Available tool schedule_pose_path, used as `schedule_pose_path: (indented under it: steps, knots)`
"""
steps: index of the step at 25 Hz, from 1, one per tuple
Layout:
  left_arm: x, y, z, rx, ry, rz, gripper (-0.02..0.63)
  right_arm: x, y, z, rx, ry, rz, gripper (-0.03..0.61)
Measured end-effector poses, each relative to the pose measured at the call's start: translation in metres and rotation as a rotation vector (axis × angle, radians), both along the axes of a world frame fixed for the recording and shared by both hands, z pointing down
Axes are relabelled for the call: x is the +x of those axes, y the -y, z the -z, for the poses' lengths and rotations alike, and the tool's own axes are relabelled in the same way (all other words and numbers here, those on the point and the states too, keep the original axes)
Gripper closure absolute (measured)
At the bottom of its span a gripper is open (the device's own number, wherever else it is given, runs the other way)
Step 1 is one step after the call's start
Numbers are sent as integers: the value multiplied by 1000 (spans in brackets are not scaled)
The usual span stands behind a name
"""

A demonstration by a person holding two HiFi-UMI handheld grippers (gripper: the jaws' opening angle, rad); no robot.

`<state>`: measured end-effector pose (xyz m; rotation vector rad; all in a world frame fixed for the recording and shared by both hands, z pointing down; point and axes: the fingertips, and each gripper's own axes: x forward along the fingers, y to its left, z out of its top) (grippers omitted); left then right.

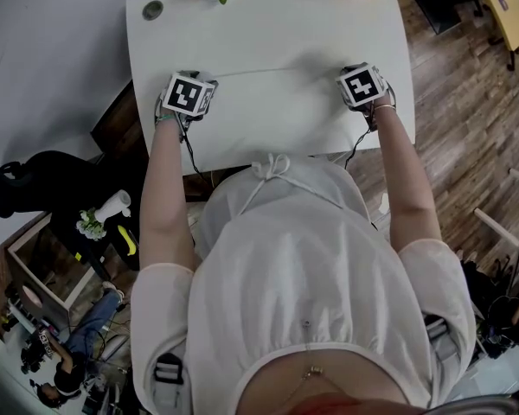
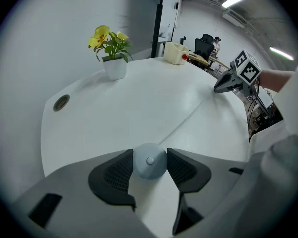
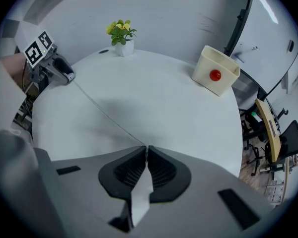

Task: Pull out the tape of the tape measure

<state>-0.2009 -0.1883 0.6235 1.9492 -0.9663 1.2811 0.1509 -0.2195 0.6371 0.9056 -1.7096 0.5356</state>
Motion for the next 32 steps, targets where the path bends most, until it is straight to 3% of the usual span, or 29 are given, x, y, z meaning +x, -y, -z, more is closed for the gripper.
schedule_pose_path:
  steps: [3, 7, 11, 15, 18, 22, 24, 28, 32]
  knots:
    - [3, 0, -4, -5, 6, -1, 383, -1, 10, 13, 57, -18, 26, 557]
    - [4, 0, -8, -1, 23, -3, 383, 0, 0, -1, -6, 8, 1, 557]
    - [5, 0, -9, -4, 26, 14, 379, -1, 11, 13, 66, -38, 37, 551]
    - [7, -2, -8, 5, 24, 15, 376, 3, 13, 15, 89, -54, 25, 498]
    - [5, -2, -9, 29, 11, 23, 376, 6, 8, 11, 63, -47, -22, 480]
    - [-1, 1, -7, 81, -13, 56, 372, 7, 18, 19, 127, -52, -35, 413]
    - [-7, 1, -6, 100, -12, 86, 329, 7, 16, 20, 123, -50, -44, 396]
    - [-8, -8, -2, 104, -26, 82, 302, 8, 12, 26, 143, -47, -67, 393]
    - [-13, -4, 16, 169, -36, 110, 304, 7, 9, 34, 153, -11, -119, 393]
